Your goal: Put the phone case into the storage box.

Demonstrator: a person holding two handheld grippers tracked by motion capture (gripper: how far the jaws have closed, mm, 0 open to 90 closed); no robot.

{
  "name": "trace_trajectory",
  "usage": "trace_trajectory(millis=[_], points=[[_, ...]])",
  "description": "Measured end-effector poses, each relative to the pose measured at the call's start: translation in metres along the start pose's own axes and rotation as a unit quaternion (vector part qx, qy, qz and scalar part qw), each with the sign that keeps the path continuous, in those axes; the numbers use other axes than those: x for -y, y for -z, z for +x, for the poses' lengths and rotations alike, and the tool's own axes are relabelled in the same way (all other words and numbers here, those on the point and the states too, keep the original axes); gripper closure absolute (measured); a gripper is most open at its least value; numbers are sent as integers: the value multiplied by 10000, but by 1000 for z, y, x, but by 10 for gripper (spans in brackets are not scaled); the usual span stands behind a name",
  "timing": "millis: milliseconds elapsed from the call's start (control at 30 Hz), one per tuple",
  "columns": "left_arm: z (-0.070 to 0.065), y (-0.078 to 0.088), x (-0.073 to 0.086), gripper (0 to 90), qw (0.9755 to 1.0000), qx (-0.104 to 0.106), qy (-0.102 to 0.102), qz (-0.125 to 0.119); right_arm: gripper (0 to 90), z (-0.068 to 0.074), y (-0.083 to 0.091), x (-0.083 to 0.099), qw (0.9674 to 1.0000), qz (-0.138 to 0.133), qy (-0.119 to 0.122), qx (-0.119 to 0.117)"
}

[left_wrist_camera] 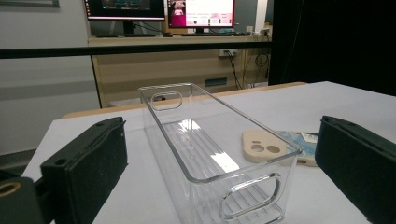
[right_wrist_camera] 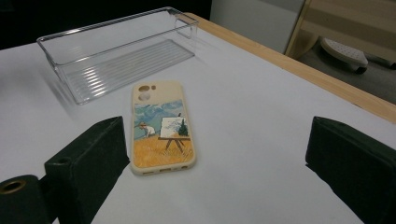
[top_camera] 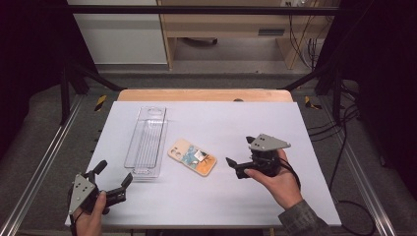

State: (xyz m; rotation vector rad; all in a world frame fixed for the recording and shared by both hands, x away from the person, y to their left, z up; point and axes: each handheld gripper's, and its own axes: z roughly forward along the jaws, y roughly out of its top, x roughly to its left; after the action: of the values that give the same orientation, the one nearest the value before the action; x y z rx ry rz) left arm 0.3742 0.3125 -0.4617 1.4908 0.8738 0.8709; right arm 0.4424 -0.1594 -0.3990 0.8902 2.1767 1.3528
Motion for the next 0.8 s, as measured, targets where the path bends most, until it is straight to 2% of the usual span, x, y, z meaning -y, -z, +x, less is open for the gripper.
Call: trace_trajectory(millis=[100, 133, 200, 300, 333, 400, 533, 600, 667, 733, 800], points=[[1, 0, 0, 20, 10000, -9, 4, -7, 65, 2, -6, -6, 9999, 154, -11, -56], [1, 0, 0, 20, 10000, -13, 23, -17, 69, 3, -13, -12, 9993, 344, 15, -153], [1, 0, 0, 20, 10000, -16, 30, -18, 69, 3, -16, -14, 9991, 381, 38, -172], [2, 0, 0, 20, 10000, -19, 30, -18, 69, 8, -30, -24, 9977, 588, 97, -315], [2, 0, 0, 20, 10000, -23, 38, -23, 69, 8, -30, -24, 9977, 588, 97, -315], [3, 1, 0, 20, 10000, -46, 58, -26, 69, 11, -40, -30, 9960, 793, 99, -410], [3, 1, 0, 20, 10000, -47, 75, -41, 65, 14, -51, -32, 9948, 893, 121, -467], [4, 1, 0, 20, 9999, -53, 83, -48, 63, 16, -61, -32, 9927, 1082, 128, -511], [4, 2, 0, 20, 9999, -63, 98, -46, 62, 17, -64, -32, 9921, 1137, 139, -513], [5, 2, 0, 20, 9999, -70, 92, -64, 61, 20, -75, -30, 9890, 1357, 151, -566], [5, 2, 0, 20, 9999, -73, 110, -66, 61, 20, -77, -29, 9883, 1403, 146, -584]])
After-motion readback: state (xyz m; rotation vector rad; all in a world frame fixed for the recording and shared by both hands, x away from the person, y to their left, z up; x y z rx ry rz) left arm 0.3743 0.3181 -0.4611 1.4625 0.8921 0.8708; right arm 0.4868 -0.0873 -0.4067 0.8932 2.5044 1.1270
